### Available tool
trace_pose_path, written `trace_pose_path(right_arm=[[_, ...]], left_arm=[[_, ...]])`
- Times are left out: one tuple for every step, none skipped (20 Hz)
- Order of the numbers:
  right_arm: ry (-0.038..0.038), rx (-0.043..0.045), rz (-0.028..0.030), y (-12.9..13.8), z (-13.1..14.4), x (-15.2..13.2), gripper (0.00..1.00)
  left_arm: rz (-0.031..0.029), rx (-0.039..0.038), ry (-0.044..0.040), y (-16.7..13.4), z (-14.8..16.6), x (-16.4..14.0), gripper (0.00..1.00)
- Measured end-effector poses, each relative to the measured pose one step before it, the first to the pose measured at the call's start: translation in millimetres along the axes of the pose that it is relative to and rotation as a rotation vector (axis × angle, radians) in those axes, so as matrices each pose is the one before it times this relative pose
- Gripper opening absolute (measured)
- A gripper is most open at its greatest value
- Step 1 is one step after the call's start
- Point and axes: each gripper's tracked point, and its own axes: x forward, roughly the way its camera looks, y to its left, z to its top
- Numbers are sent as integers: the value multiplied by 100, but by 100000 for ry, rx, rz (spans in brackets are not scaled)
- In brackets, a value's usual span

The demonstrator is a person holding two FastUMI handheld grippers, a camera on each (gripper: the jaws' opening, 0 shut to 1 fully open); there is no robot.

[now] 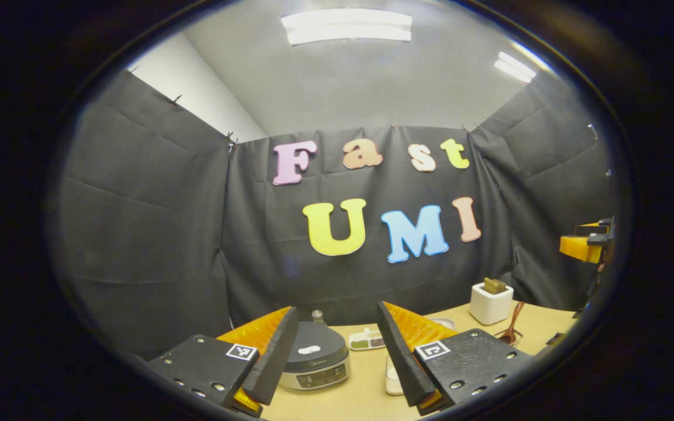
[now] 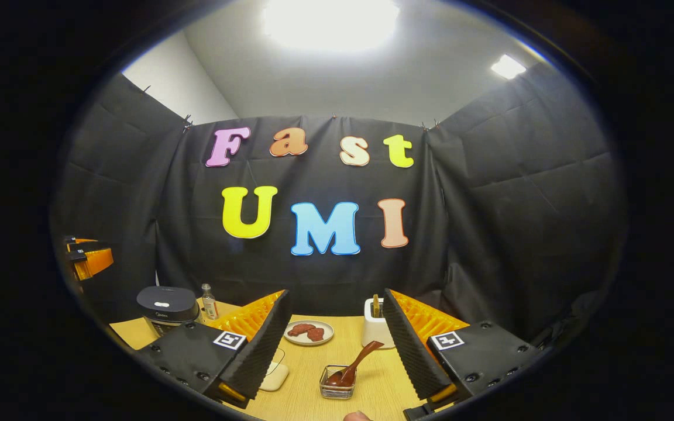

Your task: Close the left gripper, press the button to open the rice cooker; take a wooden spoon from the chopstick holder with the right hand, scoop a spoonful of rice and pour it into the rice cooker, then put the wooden spoon back into the chopstick holder.

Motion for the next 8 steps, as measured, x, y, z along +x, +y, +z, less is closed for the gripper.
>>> trace_pose_path(right_arm=[[-160, 8, -60, 107, 65, -84, 98], [-52, 8, 48, 133, 54, -145, 98], [-116, -110, 79, 134, 119, -157, 98], [-88, -171, -64, 46, 96, 28, 99], [-288, -93, -118, 109, 145, -29, 98], [-432, 12, -25, 122, 238, -20, 98], [-299, 73, 29, 196, 117, -103, 98], [-171, -7, -46, 38, -35, -79, 98]], left_arm=[[-107, 123, -209, 192, 122, -82, 82], [-16, 205, -19, 196, 40, -54, 82], [29, 120, 9, 187, 0, -34, 82], [76, -223, -270, 290, 119, 20, 82], [30, -315, -187, 35, -17, -173, 82], [98, -336, -150, 228, 132, -46, 82], [105, -92, -139, 155, 10, 150, 82], [26, 53, -141, 202, 53, 6, 82]])
